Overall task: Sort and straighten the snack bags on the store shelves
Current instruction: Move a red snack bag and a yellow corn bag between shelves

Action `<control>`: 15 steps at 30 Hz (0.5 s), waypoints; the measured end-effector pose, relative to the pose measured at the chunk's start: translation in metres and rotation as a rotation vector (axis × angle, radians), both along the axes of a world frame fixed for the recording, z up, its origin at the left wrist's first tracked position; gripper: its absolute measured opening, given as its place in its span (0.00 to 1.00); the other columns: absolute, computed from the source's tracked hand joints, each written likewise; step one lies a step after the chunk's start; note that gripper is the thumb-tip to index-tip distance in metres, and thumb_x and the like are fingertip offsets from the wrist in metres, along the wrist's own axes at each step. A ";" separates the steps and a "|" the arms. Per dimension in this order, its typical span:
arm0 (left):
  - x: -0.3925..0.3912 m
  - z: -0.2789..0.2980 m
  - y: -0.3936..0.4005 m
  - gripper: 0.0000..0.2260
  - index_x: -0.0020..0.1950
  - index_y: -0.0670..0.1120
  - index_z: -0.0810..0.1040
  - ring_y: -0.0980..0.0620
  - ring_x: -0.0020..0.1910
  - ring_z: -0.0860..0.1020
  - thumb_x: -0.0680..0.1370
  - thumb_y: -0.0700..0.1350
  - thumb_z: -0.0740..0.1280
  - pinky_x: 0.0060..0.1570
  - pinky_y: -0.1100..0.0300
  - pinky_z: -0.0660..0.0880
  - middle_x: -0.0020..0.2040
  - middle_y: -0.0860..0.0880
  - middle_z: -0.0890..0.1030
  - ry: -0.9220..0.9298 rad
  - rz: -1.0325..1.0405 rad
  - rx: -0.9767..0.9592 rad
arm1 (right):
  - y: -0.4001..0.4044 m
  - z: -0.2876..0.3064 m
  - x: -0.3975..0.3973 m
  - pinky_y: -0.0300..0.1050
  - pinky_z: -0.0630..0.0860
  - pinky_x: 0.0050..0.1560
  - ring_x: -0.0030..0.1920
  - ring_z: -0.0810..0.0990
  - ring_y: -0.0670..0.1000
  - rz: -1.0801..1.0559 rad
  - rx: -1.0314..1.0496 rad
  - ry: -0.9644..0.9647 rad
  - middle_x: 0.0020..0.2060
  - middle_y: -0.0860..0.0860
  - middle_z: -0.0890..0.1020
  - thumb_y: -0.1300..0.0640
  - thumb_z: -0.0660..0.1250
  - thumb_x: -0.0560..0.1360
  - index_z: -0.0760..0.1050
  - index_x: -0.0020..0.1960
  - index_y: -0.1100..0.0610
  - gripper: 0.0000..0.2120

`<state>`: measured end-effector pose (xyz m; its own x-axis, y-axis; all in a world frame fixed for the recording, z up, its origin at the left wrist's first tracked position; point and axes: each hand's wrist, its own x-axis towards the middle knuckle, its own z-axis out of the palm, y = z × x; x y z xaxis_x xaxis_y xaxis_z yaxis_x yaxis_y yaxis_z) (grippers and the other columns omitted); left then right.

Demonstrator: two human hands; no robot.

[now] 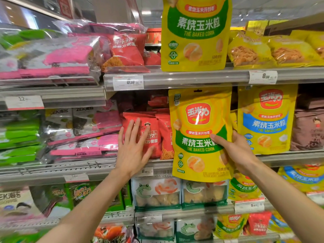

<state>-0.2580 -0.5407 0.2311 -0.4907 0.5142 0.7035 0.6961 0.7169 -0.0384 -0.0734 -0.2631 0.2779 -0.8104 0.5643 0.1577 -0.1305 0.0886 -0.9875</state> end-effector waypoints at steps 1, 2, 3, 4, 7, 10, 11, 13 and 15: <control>0.005 0.002 -0.001 0.29 0.80 0.50 0.64 0.42 0.82 0.53 0.81 0.59 0.61 0.78 0.40 0.51 0.82 0.43 0.56 -0.002 -0.048 0.051 | -0.001 0.000 0.001 0.42 0.80 0.43 0.46 0.88 0.44 -0.003 -0.006 -0.001 0.51 0.45 0.87 0.53 0.75 0.74 0.78 0.61 0.48 0.16; 0.012 0.003 -0.001 0.26 0.78 0.48 0.68 0.43 0.79 0.59 0.81 0.57 0.62 0.77 0.42 0.56 0.80 0.43 0.62 -0.026 -0.101 0.114 | -0.003 -0.001 0.003 0.41 0.80 0.42 0.45 0.88 0.44 -0.010 -0.013 -0.001 0.50 0.44 0.87 0.53 0.75 0.74 0.78 0.61 0.49 0.17; 0.021 0.006 0.001 0.24 0.75 0.47 0.71 0.45 0.75 0.65 0.81 0.56 0.62 0.74 0.44 0.62 0.76 0.45 0.68 -0.084 -0.150 0.189 | -0.005 -0.002 0.004 0.40 0.80 0.41 0.45 0.88 0.44 -0.016 -0.021 -0.003 0.49 0.44 0.88 0.53 0.75 0.75 0.78 0.62 0.50 0.17; 0.031 0.008 0.004 0.22 0.72 0.46 0.73 0.48 0.70 0.70 0.81 0.56 0.63 0.70 0.46 0.68 0.71 0.48 0.73 -0.192 -0.189 0.270 | -0.008 -0.003 0.006 0.40 0.80 0.41 0.45 0.88 0.45 -0.016 -0.031 -0.005 0.49 0.45 0.88 0.53 0.75 0.75 0.78 0.63 0.51 0.18; 0.061 0.014 0.018 0.23 0.71 0.51 0.71 0.55 0.56 0.78 0.79 0.59 0.67 0.58 0.54 0.77 0.58 0.54 0.79 -0.691 -0.303 0.498 | -0.018 -0.005 0.014 0.43 0.82 0.44 0.48 0.88 0.48 -0.007 -0.047 -0.023 0.53 0.49 0.88 0.53 0.75 0.74 0.79 0.63 0.52 0.18; 0.077 0.016 0.029 0.30 0.76 0.51 0.64 0.56 0.57 0.80 0.78 0.58 0.70 0.52 0.65 0.77 0.59 0.51 0.80 -1.120 -0.445 0.608 | -0.031 -0.012 0.025 0.62 0.82 0.55 0.55 0.86 0.61 -0.014 -0.064 -0.056 0.52 0.50 0.88 0.52 0.75 0.74 0.80 0.58 0.49 0.14; 0.080 0.015 0.031 0.32 0.77 0.50 0.63 0.55 0.57 0.81 0.77 0.57 0.71 0.49 0.67 0.78 0.59 0.49 0.81 -1.219 -0.487 0.640 | -0.036 -0.013 0.030 0.70 0.79 0.58 0.56 0.83 0.68 -0.012 -0.055 -0.068 0.51 0.50 0.89 0.52 0.75 0.74 0.80 0.58 0.49 0.12; 0.088 0.014 0.033 0.37 0.77 0.51 0.62 0.53 0.55 0.83 0.72 0.57 0.73 0.48 0.65 0.80 0.59 0.48 0.83 -1.349 -0.548 0.680 | -0.047 -0.017 0.039 0.78 0.74 0.57 0.55 0.78 0.78 0.000 -0.038 -0.087 0.49 0.51 0.89 0.51 0.74 0.75 0.81 0.56 0.50 0.11; 0.097 0.009 0.032 0.39 0.75 0.51 0.64 0.53 0.54 0.85 0.68 0.56 0.76 0.53 0.57 0.82 0.58 0.49 0.84 -1.404 -0.586 0.699 | -0.057 -0.021 0.047 0.70 0.81 0.45 0.43 0.81 0.75 -0.018 -0.027 -0.112 0.45 0.53 0.89 0.49 0.75 0.73 0.81 0.56 0.55 0.15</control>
